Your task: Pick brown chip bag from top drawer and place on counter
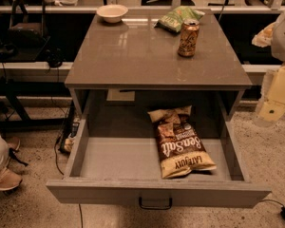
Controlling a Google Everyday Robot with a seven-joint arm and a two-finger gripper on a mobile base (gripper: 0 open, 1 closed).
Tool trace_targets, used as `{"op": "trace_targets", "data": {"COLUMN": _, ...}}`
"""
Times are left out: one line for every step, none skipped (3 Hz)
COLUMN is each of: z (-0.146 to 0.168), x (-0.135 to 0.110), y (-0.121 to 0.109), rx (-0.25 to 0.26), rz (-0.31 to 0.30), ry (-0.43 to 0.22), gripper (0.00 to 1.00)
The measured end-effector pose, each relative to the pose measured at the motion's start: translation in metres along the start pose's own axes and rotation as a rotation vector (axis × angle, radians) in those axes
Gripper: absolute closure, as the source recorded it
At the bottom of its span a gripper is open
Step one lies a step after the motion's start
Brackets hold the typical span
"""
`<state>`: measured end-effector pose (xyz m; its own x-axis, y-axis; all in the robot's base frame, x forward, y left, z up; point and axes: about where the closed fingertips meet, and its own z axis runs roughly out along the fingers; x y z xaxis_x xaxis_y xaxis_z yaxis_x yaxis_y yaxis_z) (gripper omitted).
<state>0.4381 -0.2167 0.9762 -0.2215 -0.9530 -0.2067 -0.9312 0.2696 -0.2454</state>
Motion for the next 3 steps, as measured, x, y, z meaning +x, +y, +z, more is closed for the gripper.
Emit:
{"op": "trace_targets", "data": {"z": 0.0, "x": 0.0, "y": 0.0, "rx": 0.0, "rz": 0.0, "ry": 0.0, "gripper": 0.0}}
{"op": "trace_targets", "data": {"z": 0.019, "x": 0.003, "y": 0.002, "rx": -0.027, "rz": 0.079, "ry": -0.01, "gripper": 0.0}}
{"op": "trace_targets", "data": {"z": 0.084, "x": -0.002, "y": 0.008, "rx": -0.079, "rz": 0.27, "ry": -0.039, "gripper": 0.0}}
